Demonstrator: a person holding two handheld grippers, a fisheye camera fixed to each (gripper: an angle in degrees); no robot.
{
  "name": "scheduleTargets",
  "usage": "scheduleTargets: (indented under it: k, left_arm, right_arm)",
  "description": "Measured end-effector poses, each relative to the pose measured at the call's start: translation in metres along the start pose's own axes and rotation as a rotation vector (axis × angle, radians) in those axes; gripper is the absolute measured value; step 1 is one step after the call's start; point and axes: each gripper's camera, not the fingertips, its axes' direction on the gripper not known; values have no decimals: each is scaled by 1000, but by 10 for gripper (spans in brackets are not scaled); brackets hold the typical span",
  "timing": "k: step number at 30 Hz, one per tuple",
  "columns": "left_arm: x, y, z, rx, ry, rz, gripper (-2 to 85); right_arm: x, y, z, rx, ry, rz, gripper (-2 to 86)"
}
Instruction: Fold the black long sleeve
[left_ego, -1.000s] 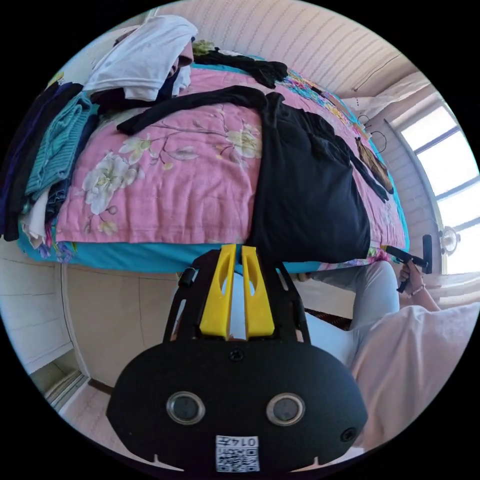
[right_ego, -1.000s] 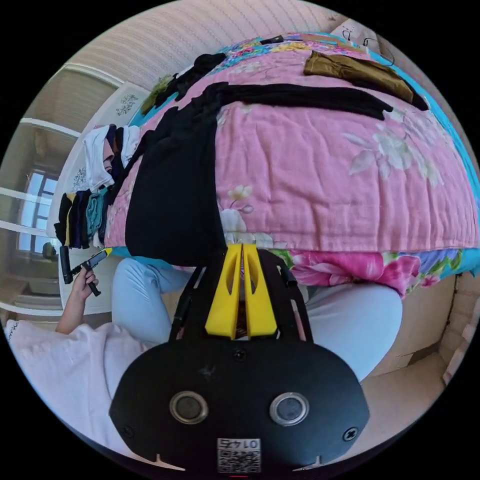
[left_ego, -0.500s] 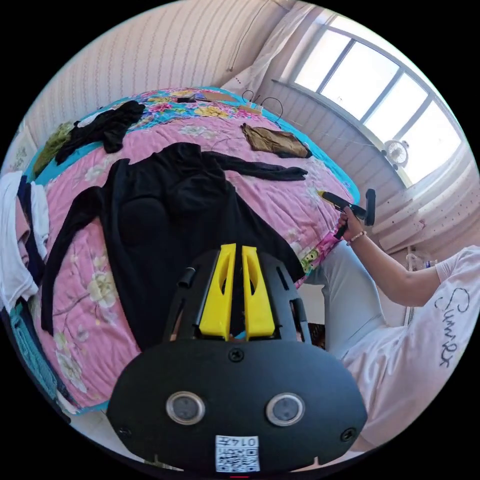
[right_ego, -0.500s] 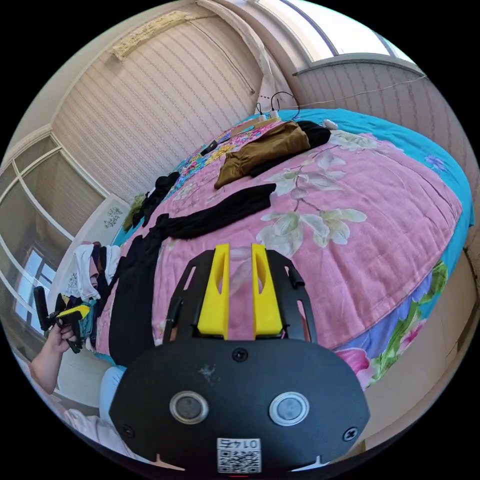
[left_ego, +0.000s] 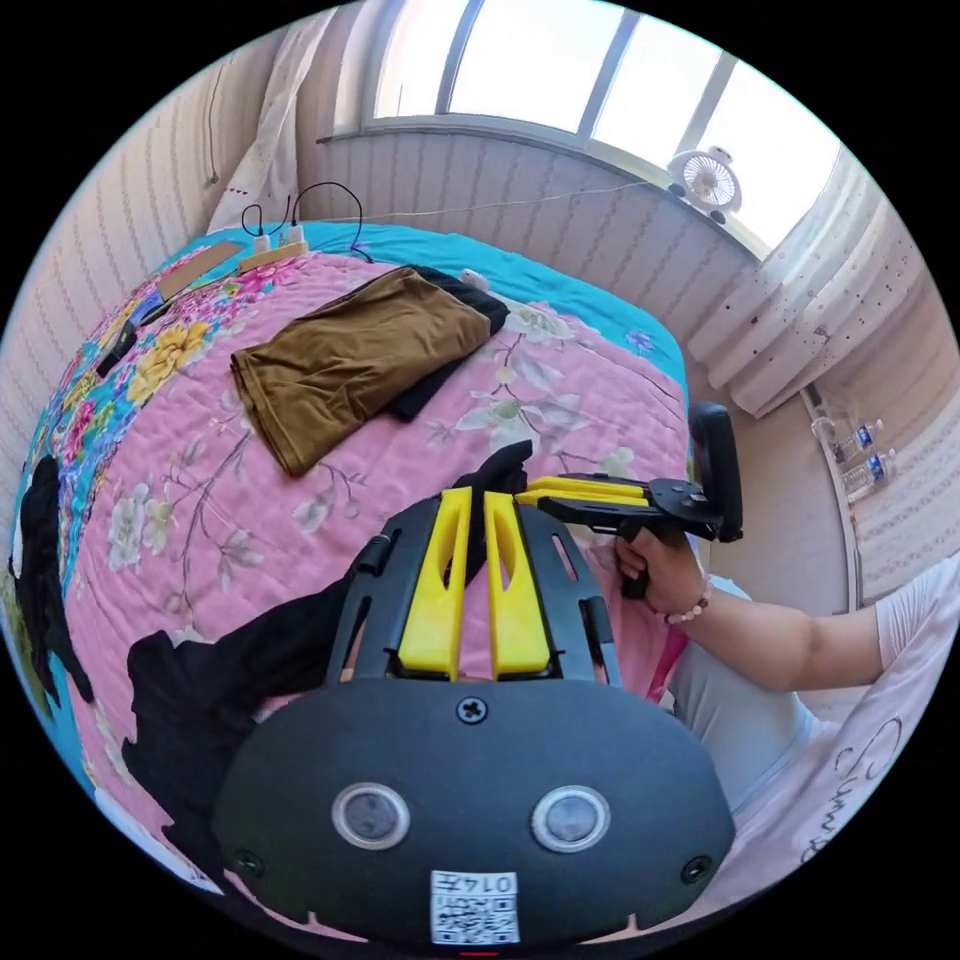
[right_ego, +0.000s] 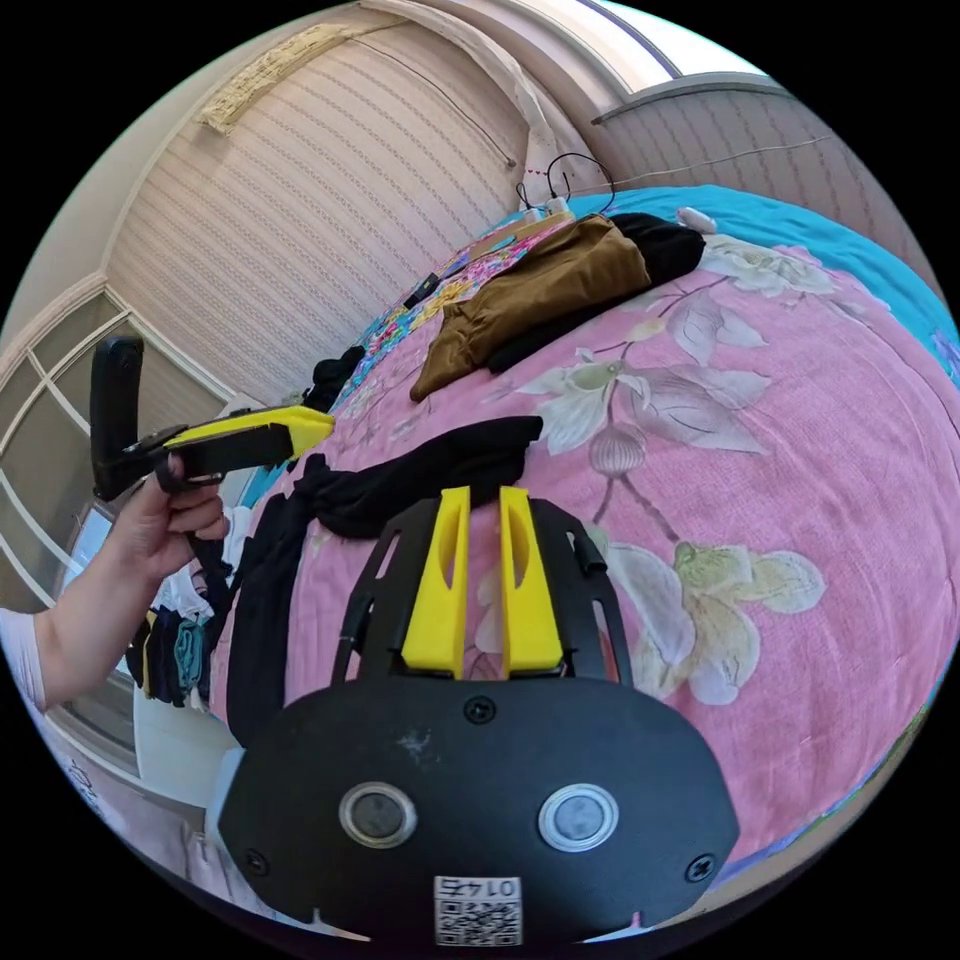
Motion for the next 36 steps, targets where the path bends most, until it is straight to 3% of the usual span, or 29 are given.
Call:
scheduleTargets:
  k: [6, 11, 17, 21, 27, 30, 36]
  left_arm:
    - [-11, -46, 89, -77, 57, -29, 33]
    - [-11, -64, 155, -179, 91, -21, 60]
    - [-1, -76, 195, -199, 45, 43, 60]
    - [3, -83, 224, -238, 34, 78, 60]
    - [11, -91, 281, -292, 45, 98, 63]
    - [18, -89, 313, -343, -12, 155, 55]
    - [36, -89, 329, -295, -80, 246, -7]
  right_arm:
    - [21, -10, -18, 19, -46, -39, 4]
    - [36, -22, -28, -105, -116, -128, 0]
    - [82, -33, -43, -278, -470, -248, 3]
    - [93, -33, -45, -360, -349, -318, 19]
    - [114, -48, -65, -161, -391, -254, 88]
    - [102, -54, -46, -267, -252, -287, 100]
    - [94, -64, -29, -364, -129, -342, 19]
